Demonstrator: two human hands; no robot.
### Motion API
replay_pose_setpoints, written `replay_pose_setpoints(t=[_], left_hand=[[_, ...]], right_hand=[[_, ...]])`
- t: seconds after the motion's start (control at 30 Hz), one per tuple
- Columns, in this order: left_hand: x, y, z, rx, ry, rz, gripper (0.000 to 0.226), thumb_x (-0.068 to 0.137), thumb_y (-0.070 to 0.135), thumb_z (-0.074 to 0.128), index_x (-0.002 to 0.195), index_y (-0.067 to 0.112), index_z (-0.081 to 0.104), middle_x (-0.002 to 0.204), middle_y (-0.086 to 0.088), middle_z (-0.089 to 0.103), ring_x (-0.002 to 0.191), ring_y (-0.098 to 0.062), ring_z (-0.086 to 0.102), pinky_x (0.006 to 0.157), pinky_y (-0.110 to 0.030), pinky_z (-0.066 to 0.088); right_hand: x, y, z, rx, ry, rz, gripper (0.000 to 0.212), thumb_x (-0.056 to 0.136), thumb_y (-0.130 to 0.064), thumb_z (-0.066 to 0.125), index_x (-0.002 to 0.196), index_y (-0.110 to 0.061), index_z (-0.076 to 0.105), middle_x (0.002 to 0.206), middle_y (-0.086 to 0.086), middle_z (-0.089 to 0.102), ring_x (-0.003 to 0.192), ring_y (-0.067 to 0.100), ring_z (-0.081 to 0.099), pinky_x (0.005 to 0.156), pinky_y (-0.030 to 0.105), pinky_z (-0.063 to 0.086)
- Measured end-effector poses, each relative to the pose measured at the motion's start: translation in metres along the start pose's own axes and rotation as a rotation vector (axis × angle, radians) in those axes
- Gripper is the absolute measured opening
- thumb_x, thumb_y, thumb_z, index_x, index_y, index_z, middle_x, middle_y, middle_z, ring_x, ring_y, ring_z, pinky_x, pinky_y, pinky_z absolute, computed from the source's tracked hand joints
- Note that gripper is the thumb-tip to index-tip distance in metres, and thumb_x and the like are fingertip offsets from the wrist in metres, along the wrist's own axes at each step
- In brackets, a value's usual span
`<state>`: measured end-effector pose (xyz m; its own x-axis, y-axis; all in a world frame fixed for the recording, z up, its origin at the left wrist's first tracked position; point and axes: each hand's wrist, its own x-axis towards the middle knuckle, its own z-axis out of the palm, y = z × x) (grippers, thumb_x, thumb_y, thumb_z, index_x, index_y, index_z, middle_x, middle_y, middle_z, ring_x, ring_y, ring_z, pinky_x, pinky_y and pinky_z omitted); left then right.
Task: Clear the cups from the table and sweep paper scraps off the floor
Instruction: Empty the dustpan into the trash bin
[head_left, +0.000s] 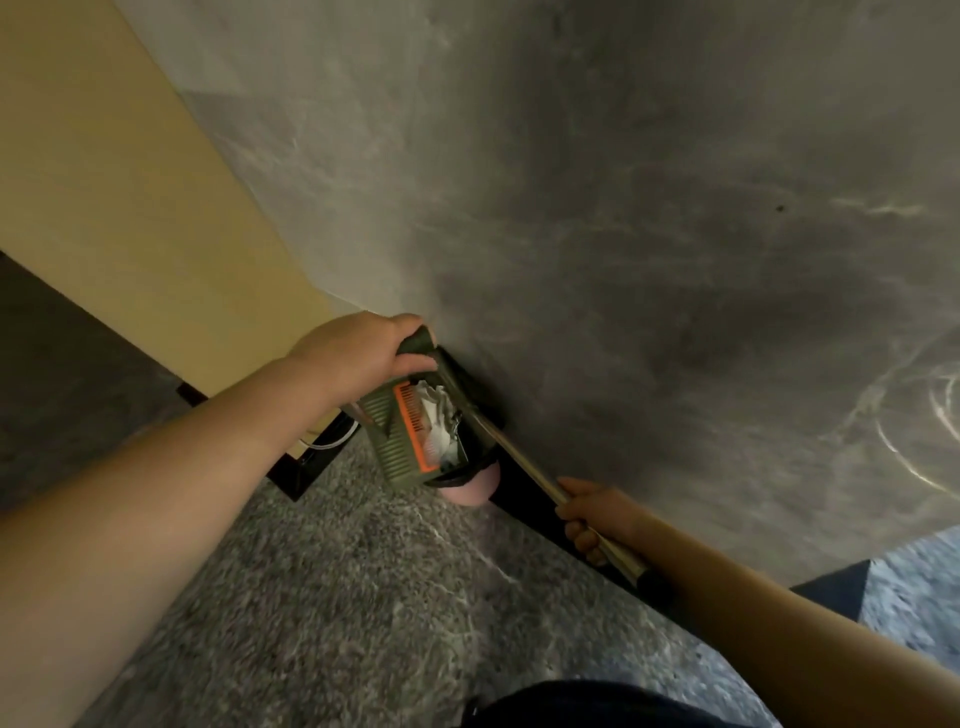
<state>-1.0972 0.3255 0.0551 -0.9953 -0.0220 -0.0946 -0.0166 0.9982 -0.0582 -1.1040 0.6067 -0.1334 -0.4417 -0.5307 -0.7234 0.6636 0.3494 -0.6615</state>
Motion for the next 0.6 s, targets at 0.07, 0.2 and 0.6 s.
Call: replay_pose_setpoints(t=[0.07,0.2,0.6], left_hand=[[0.001,0.004,0.001,-0.059,-0.054,-0.033,0.043,0.092,0.058,0.05,0.126,0.03,0.051,0.075,0.015,0.053,0.063,-0.001,0.049,0.048,-0.025,0.032],[0.006,0.021,0.008,-0.256,-0.212,-0.094,0.039,0.095,0.054,0.049,0.132,0.05,0.041,0.074,0.009,0.064,0.054,-0.01,0.062,0.05,-0.026,0.047],[0.025,0.056,0.008,0.1,-0.094,0.026,0.053,0.096,0.06,0.039,0.142,0.036,0.032,0.07,0.01,0.044,0.056,-0.009,0.042,0.047,-0.026,0.029]], right_hand=[[0.0,0.002,-0.004,-0.001,-0.012,-0.008,0.061,0.098,-0.003,0.042,0.152,-0.022,0.02,0.045,0.0,0.041,0.032,0.008,0.036,0.034,0.016,0.033],[-0.001,0.007,-0.011,-0.022,0.004,-0.023,0.065,0.097,-0.003,0.044,0.153,-0.022,0.017,0.048,0.001,0.043,0.033,0.008,0.038,0.036,0.017,0.034],[0.0,0.014,-0.018,0.025,-0.061,-0.036,0.031,0.095,-0.001,0.041,0.121,-0.018,0.045,0.048,-0.001,0.041,0.034,0.009,0.036,0.038,0.018,0.033]])
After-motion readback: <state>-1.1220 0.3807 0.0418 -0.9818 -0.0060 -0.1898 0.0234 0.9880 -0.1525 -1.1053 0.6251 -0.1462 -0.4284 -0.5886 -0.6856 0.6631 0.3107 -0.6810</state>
